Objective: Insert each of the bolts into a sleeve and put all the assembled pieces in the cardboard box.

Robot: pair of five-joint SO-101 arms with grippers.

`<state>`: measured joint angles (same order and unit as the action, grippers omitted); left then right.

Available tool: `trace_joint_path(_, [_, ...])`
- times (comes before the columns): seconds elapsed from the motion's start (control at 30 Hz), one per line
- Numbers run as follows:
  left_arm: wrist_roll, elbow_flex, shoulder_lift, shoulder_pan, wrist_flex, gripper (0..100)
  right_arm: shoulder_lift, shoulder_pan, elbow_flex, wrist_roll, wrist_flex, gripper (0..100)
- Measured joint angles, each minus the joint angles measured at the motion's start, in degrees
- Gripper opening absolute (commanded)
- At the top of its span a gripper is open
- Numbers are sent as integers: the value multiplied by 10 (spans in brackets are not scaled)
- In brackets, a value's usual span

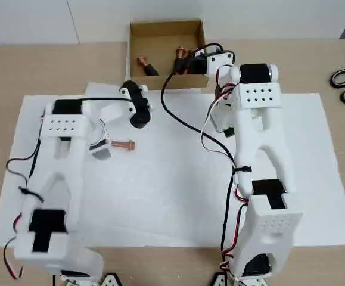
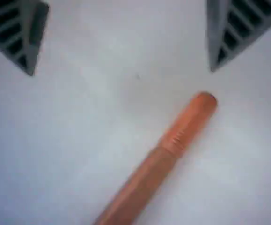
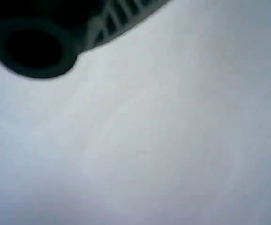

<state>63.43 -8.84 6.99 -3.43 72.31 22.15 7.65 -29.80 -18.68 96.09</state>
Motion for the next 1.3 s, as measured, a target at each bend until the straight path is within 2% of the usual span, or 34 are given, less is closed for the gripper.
trace_joint_path(0.2, [35,12,62,23,-54,210,0,0,0,0,0,4])
trace_joint_path(0.43, [35,12,73,62,-71,210,0,0,0,0,0,4])
trace_joint_path(0.73, [36,15,135,67,-134,205,0,1,0,0,0,4])
trace_joint_path(0.97, [36,19,147,78,-134,2,0,1,0,0,0,4])
trace_joint_path(1.13, [34,19,156,91,-127,6,0,1,0,0,0,4])
trace_joint_path(1.3, [4,72,162,98,-47,6,0,1,0,0,0,4])
